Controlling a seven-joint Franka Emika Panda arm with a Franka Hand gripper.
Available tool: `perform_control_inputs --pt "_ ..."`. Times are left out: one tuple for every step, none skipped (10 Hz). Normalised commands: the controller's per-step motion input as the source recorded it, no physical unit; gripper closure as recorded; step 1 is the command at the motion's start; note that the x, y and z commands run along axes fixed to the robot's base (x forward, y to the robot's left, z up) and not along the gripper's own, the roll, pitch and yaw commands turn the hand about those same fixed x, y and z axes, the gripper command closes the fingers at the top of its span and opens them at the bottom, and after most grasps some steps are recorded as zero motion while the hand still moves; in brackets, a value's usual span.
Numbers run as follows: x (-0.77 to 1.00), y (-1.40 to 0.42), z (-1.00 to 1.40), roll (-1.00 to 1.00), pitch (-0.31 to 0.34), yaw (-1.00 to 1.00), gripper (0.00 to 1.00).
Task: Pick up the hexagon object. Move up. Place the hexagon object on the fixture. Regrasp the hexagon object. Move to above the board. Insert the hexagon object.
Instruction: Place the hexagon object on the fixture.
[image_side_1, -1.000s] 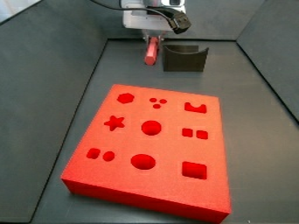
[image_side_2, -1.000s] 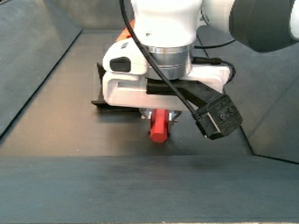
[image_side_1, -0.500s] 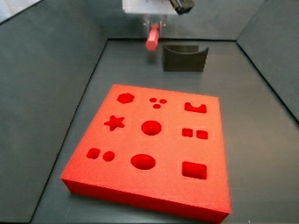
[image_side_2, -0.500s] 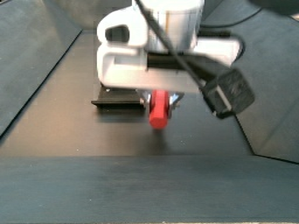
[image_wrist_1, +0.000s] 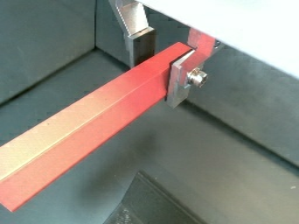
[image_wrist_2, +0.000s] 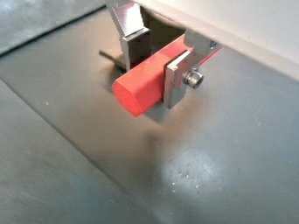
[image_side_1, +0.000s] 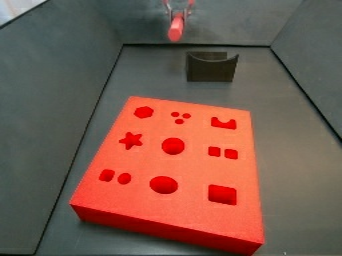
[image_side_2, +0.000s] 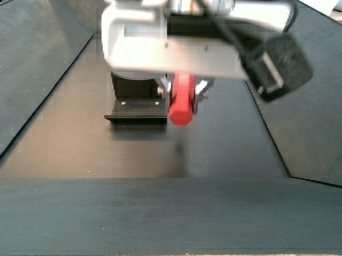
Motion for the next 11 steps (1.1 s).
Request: perform_control_inputs --pt "-0.03 0.0 1.0 0.07 0.054 -0.01 1.0" --pt "-0.03 -0.01 1.0 0.08 0.068 0.0 1.0" --pt "-0.03 -0.01 0.9 0.1 0.08 0.01 1.0" --pt "-0.02 -0.01 0.75 0.1 0.086 0.02 1.0" --pt "-0.02 -0.01 0.6 0.11 0.094 0.02 1.0" --pt "-0.01 -0.01 0.46 0.11 0.105 0.03 1.0" --pt "0.0 -0.01 0.26 0.1 0.108 0.03 1.0" --pt "0.75 -1.0 0.0 0.03 0.235 0.46 1.0" --pt "0.77 -1.0 -0.05 0.03 0.236 0.43 1.0" --pt "0.83 -1.0 -0.04 0.05 0.226 0.32 1.0" --pt "0.95 -1.0 -0.02 0.06 0.214 0.2 1.0"
